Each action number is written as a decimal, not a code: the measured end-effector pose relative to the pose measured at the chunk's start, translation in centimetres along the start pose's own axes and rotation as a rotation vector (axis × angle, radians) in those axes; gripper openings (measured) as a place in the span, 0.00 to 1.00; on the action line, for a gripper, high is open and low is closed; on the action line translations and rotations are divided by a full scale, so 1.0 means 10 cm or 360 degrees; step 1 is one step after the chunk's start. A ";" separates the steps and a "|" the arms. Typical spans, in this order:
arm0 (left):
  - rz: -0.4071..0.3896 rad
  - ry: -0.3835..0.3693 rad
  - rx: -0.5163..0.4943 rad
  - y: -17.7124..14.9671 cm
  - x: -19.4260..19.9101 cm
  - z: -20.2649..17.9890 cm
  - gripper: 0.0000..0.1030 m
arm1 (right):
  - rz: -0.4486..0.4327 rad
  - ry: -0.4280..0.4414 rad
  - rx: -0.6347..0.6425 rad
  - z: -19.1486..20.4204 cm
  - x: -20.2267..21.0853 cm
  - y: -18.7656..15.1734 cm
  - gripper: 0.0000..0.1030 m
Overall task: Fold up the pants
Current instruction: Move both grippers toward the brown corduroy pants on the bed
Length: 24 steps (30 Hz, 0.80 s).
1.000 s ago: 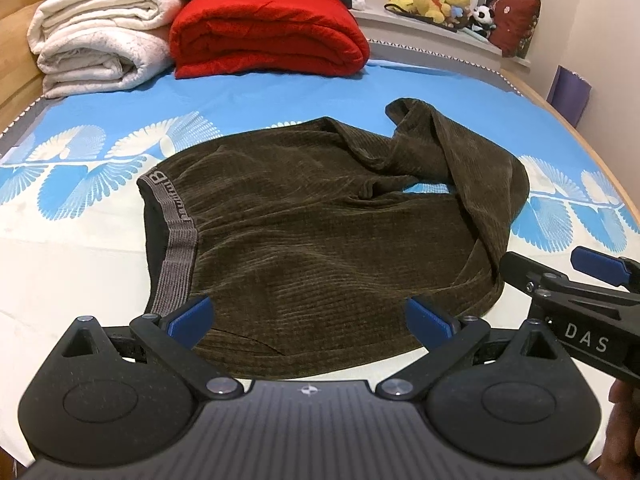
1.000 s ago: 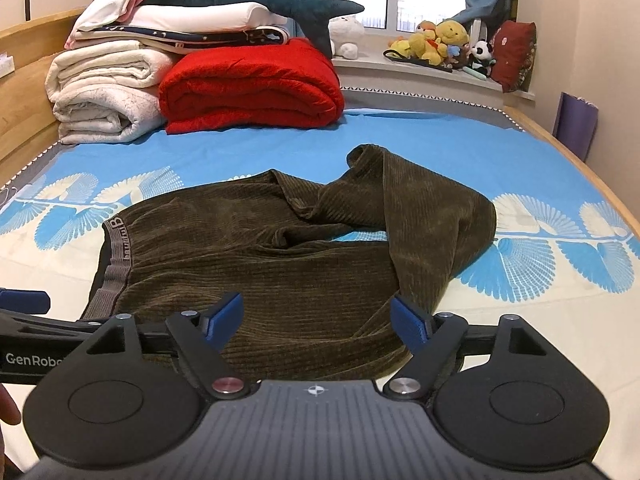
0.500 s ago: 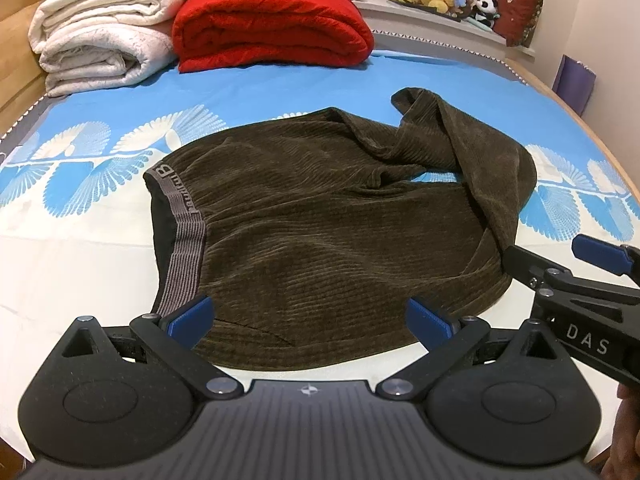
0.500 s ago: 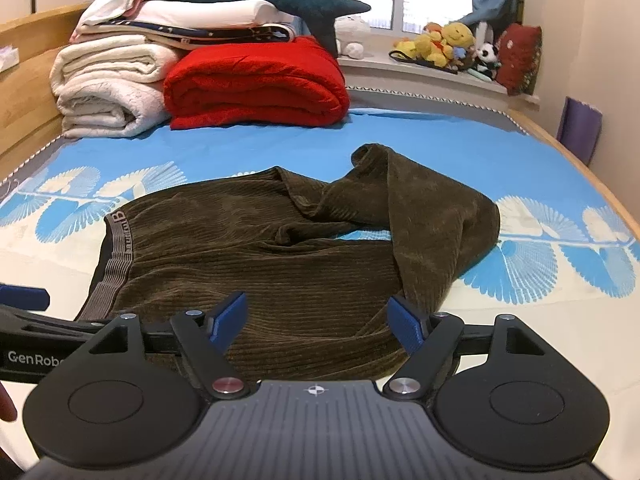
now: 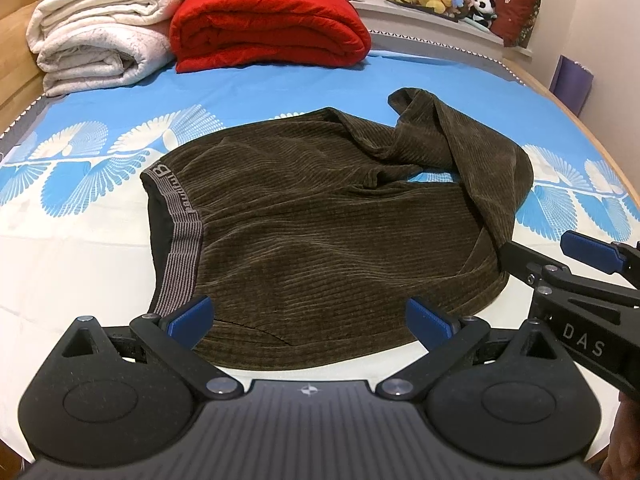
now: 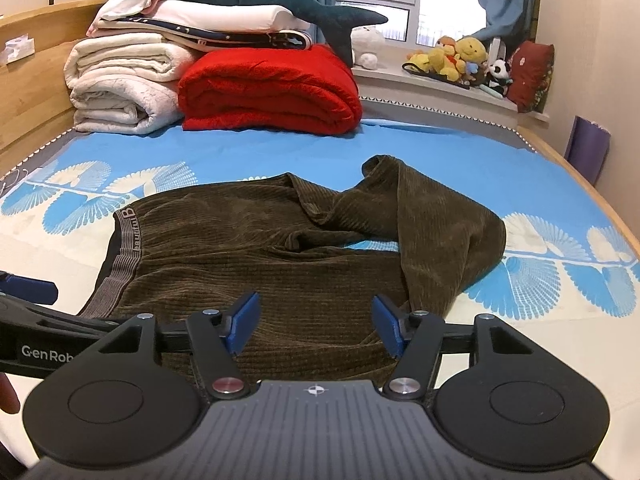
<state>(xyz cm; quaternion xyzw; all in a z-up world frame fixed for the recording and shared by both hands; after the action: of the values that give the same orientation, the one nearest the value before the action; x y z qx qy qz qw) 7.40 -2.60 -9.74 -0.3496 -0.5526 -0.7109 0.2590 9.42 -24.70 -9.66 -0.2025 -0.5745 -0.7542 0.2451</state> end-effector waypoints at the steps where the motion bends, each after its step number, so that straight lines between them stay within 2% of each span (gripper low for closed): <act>1: 0.0001 0.0001 -0.0001 0.00 0.00 0.00 0.99 | -0.0001 -0.0001 0.0003 0.00 0.00 0.00 0.61; 24: -0.0010 -0.0015 0.0001 0.02 0.02 0.00 0.99 | -0.0032 -0.0011 0.0003 -0.01 0.01 0.02 0.62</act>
<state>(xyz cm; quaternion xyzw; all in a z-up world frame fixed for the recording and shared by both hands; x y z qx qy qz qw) 7.46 -2.70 -9.45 -0.3511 -0.5551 -0.7099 0.2543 9.41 -24.85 -9.46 -0.1990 -0.5779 -0.7555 0.2358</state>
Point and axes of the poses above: each gripper's, at about its wrist camera, not at the fingertips, and x roughly against the way its jaws point, z to its left, y to its top, the point moved 9 cm from there along -x, roughly the way its jaws point, and after that the axes turned 15 degrees about -x, right-handed, at the moved point
